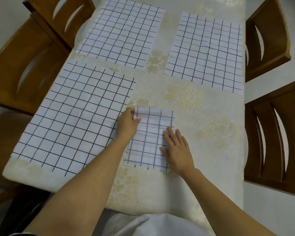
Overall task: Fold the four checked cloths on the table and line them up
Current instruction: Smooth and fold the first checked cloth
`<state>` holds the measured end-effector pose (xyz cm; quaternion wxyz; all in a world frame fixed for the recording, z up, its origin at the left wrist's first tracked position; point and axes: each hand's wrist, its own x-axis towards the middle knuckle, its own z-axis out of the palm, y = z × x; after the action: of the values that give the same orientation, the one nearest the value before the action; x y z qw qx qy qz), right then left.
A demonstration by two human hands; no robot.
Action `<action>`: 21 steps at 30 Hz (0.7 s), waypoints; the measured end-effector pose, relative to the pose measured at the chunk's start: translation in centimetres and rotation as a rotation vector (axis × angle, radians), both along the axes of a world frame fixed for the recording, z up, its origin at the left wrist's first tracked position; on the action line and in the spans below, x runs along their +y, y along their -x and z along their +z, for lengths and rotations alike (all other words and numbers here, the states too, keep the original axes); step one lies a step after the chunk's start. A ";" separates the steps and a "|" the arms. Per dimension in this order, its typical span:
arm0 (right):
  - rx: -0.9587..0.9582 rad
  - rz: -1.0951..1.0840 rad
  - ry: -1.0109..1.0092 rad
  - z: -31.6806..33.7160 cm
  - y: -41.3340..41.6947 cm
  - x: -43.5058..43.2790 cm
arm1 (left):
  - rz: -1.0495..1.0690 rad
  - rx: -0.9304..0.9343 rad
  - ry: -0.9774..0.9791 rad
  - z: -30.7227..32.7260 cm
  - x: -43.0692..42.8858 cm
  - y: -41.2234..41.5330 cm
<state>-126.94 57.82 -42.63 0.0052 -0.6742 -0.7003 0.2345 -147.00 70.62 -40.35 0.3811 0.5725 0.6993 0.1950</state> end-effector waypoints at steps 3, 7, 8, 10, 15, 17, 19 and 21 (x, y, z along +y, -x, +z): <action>-0.009 0.025 -0.003 -0.2 -0.3 -0.2 | -0.003 0.205 -0.110 -0.2 -0.6 -0.4; -0.019 -0.003 -0.005 0.1 0.2 0.2 | -0.173 0.393 -0.399 0.5 -1.2 -2.0; -0.022 -0.014 -0.005 0.1 0.4 0.3 | -0.252 0.388 -0.432 0.4 -1.3 -2.5; -0.039 -0.025 0.004 0.1 0.7 0.5 | -0.424 0.391 -0.400 0.2 -1.7 -3.6; -0.059 -0.039 0.004 0.0 0.8 0.6 | -0.677 0.588 -0.201 -1.7 -3.0 -4.7; -0.058 -0.040 0.000 0.2 0.7 0.6 | -0.650 0.605 -0.169 -2.5 -3.0 -4.4; -0.060 -0.031 0.014 0.5 0.5 0.7 | -0.639 0.596 -0.150 -3.0 -2.9 -4.1; -0.060 -0.045 0.011 0.7 0.5 0.9 | -0.640 0.609 -0.156 -3.1 -2.8 -3.7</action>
<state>-127.46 58.76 -41.92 -0.0141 -0.6965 -0.6835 0.2179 -143.27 67.79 -43.49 0.1548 0.8184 0.5503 -0.0581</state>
